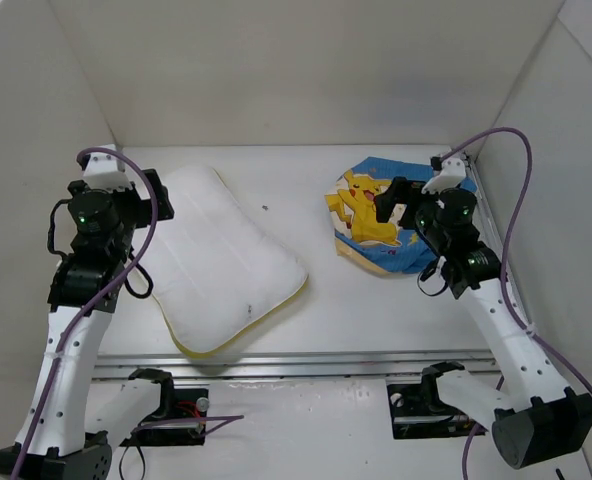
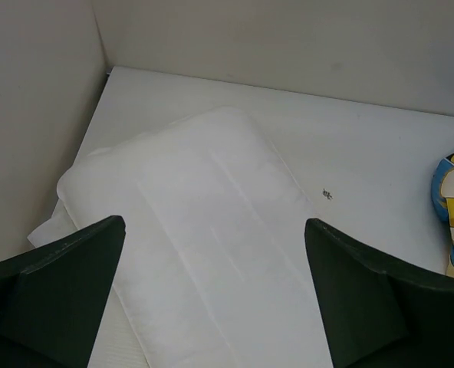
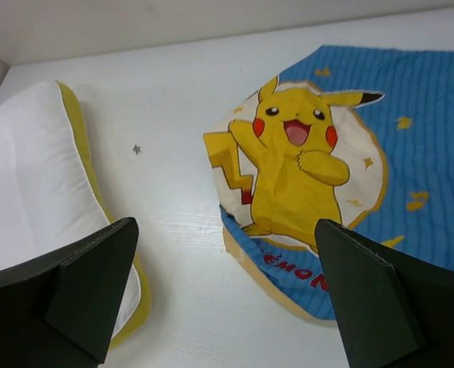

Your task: Put the pillow into the pillowcase

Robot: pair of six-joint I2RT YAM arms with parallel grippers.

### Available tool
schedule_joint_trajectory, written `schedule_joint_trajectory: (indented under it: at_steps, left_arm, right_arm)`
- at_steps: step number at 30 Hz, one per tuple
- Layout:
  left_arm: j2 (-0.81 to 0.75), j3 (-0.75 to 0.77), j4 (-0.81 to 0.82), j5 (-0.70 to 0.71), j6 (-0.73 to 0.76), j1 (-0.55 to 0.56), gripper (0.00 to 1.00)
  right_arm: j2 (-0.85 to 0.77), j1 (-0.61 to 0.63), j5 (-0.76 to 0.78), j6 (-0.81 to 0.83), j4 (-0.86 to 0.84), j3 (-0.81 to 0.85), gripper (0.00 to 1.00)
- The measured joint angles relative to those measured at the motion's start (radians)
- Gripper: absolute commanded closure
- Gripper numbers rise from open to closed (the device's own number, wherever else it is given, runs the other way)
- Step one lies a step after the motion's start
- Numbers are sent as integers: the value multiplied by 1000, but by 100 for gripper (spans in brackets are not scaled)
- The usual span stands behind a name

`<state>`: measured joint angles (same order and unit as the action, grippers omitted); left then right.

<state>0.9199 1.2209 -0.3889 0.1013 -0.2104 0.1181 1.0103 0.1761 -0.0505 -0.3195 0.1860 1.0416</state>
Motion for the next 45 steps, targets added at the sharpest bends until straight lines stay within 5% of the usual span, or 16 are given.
schedule_joint_trajectory:
  at_steps: [8, 18, 32, 34, 35, 37, 38, 39, 45]
  left_arm:
    - [61, 21, -37, -85, 39, 0, 0]
    - [291, 137, -165, -123, 49, 1, 0]
    - [391, 147, -220, -90, 41, 1, 0]
    - [391, 150, -220, -89, 41, 1, 0]
    - [391, 152, -221, -90, 40, 1, 0]
    - [391, 154, -221, -90, 38, 1, 0]
    - [391, 154, -221, -90, 38, 1, 0]
    - [391, 154, -221, -90, 37, 1, 0]
    - [396, 154, -224, -90, 35, 1, 0]
  right_arm:
    - [82, 17, -87, -60, -1, -77, 2]
    - [359, 300, -127, -225, -140, -105, 2]
    - [704, 505, -68, -423, -314, -58, 4]
    - [710, 520, -41, -435, -307, -45, 10]
    - [710, 526, -32, -439, -306, -41, 25]
    - [710, 540, -4, -442, -308, -37, 61]
    - [710, 544, 8, -444, -308, -37, 94]
    - [710, 549, 16, -444, -309, -35, 100]
    - [710, 543, 63, -381, -274, 16, 100]
